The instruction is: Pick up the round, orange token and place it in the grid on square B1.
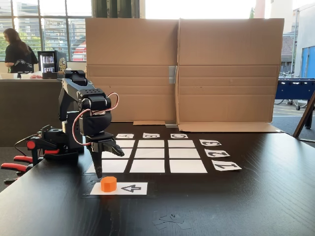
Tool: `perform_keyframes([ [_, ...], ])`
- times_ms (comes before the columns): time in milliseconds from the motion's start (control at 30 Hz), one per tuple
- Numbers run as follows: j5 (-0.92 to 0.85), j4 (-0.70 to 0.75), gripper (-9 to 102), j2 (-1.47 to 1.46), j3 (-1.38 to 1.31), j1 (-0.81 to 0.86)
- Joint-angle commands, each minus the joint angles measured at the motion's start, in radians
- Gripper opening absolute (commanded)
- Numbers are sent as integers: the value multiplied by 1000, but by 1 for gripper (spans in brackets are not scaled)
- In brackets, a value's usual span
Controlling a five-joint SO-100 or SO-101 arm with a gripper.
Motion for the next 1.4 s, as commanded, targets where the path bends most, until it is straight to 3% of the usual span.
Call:
perform_keyframes([
  [0, -23, 3, 89, -18, -64, 0],
  [433, -44, 12, 89, -112, -175, -6],
  [500, -44, 12, 84, -114, -179, -8],
  [533, -46, 12, 79, -115, -179, -9],
  [600, -51, 12, 58, -117, -179, -9],
  [733, -110, 5, 0, -118, -179, -12],
  [1367, -155, 28, 0, -25, -170, 32],
])
